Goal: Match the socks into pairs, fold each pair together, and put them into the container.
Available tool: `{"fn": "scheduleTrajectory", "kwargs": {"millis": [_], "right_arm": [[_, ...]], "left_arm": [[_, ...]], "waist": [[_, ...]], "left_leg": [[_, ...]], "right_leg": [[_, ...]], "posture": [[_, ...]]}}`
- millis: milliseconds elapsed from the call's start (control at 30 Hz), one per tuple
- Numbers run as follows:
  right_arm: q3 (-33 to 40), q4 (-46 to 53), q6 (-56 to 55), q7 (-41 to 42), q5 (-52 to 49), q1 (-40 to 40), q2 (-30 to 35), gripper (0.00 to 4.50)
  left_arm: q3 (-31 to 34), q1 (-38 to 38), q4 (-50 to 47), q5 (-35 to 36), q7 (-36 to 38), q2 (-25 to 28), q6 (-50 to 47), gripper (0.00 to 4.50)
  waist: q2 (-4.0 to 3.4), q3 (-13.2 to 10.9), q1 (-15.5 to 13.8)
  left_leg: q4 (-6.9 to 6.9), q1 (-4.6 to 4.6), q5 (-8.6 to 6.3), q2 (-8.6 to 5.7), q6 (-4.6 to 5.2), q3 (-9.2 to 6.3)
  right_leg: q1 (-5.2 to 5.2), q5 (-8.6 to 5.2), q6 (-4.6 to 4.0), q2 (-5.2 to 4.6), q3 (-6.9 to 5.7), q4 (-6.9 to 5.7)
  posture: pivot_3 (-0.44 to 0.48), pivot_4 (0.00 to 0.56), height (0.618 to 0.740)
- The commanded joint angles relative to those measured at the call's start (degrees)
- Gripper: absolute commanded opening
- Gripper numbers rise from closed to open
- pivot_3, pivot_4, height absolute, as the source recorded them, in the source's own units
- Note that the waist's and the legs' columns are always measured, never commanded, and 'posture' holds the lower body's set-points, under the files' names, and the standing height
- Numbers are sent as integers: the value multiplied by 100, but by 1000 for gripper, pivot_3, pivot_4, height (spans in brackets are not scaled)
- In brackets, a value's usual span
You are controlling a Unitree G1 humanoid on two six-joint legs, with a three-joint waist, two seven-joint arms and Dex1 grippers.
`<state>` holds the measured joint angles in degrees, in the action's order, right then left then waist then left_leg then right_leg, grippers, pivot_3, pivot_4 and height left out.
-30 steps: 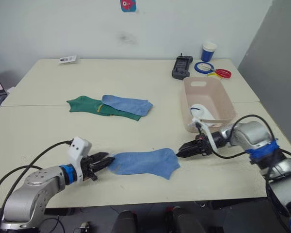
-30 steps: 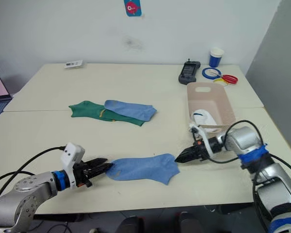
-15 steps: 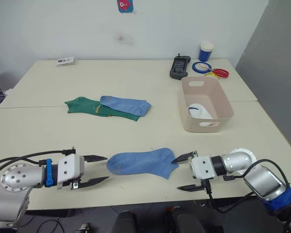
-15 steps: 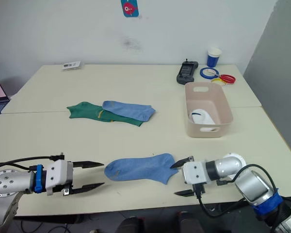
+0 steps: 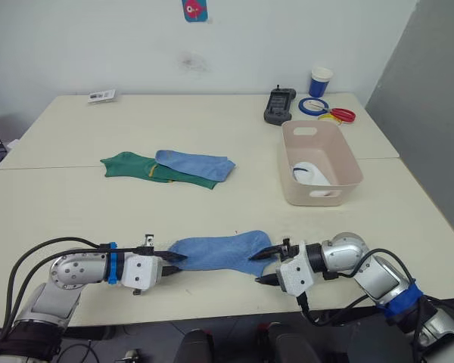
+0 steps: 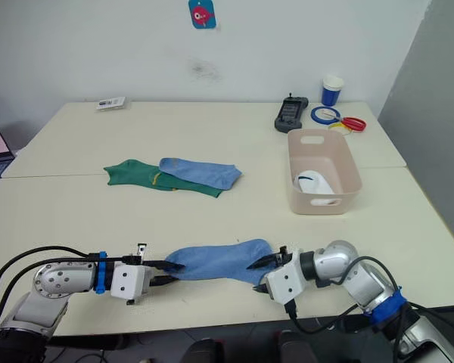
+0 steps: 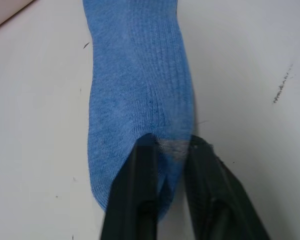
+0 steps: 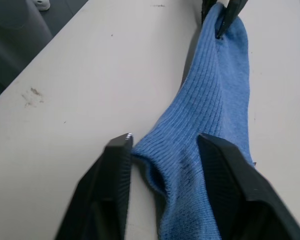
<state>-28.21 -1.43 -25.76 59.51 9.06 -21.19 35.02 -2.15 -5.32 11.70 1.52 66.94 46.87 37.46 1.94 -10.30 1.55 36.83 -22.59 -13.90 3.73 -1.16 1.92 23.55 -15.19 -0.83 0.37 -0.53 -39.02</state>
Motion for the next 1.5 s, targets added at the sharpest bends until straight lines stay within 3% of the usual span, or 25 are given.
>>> {"fn": "scheduleTrajectory", "kwargs": {"millis": [33, 100, 333, 500, 600, 667, 767, 867, 1100, 1367, 1500], "right_arm": [[109, -104, -87, -37, 8, -116, 24, 846], [149, -135, -77, 0, -89, -161, 12, 93], [404, 618, 969, 650, -1433, 20, 151, 40], [860, 2330, 3581, 984, -3438, 381, 813, 40], [1269, 2898, 5800, 601, -5157, 40, 1128, 40], [1402, 2891, 6901, 482, -5939, -231, 1247, 40], [1393, 2551, 7742, 353, -6297, -447, 1120, 40], [1344, 1880, 8114, 20, -6175, -590, 610, 40], [964, 492, 7675, 103, -4948, -1108, 24, 40], [969, -212, 7191, 155, -4128, -1383, -301, 40], [1178, -385, 6936, 35, -3874, -1348, -397, 1030]], "left_arm": [[-45, -43, 118, 10, -163, 42, 4, 0], [-59, -18, 100, 94, -170, 56, -34, 0], [42, 302, -813, 1159, 125, 134, -891, 0], [481, 1312, -2959, 3158, 259, 1070, -3744, 0], [857, 1177, -3405, 4483, 216, 1856, -5713, 0], [940, 989, -3372, 4929, 346, 2161, -6508, 0], [604, 656, -3113, 4667, 501, 2298, -6999, 0], [65, 55, -2502, 4180, 406, 1916, -7260, 0], [-745, -1054, -1306, 3161, 527, 1085, -7280, 0], [-959, -1663, -475, 2269, 618, 501, -6816, 0], [-844, -1695, -267, 2076, 586, 317, -6563, 927]], "waist": [[0, 0, -3], [0, 0, -4], [-1, -1, -5], [-4, -4, 1], [-5, -7, 1], [-12, -10, 17], [-12, -10, 19], [-11, -10, 6], [-11, -10, -5], [-9, -8, -6], [-9, -8, -7]], "left_leg": [[0, 0, 0, 0, 0, 0], [0, 1, 0, 1, 0, -1], [1, -4, 0, 3, 0, -3], [2, -10, 0, 32, 0, -11], [2, 1, 0, 36, -1, -21], [-1, 23, 0, 29, -1, -23], [-16, 34, -2, -5, 0, -22], [-23, 22, -2, -6, 1, -15], [2, -29, -1, -4, 1, -25], [6, -35, -1, -5, 2, -24], [6, -36, -1, -4, 1, -24]], "right_leg": [[0, 0, 0, 0, -1, 0], [-1, 0, 0, -1, -1, -1], [0, 0, -1, -6, -2, -1], [1, -2, -2, -31, -6, -2], [-6, -2, -1, -31, -16, -6], [-20, -2, -2, -31, -15, -3], [-25, -9, -10, -30, -8, 8], [-17, -21, -17, -17, -11, 9], [22, -16, -12, 17, -11, -6], [23, -15, -10, 18, -7, -5], [24, -15, -10, 18, -6, -6]], "posture": [[0, 150, 740], [0, 150, 740], [0, 150, 740], [0, 150, 740], [0, 150, 740], [0, 150, 740], [0, 150, 740], [0, 150, 740], [0, 150, 740], [0, 150, 740], [0, 150, 740]]}}
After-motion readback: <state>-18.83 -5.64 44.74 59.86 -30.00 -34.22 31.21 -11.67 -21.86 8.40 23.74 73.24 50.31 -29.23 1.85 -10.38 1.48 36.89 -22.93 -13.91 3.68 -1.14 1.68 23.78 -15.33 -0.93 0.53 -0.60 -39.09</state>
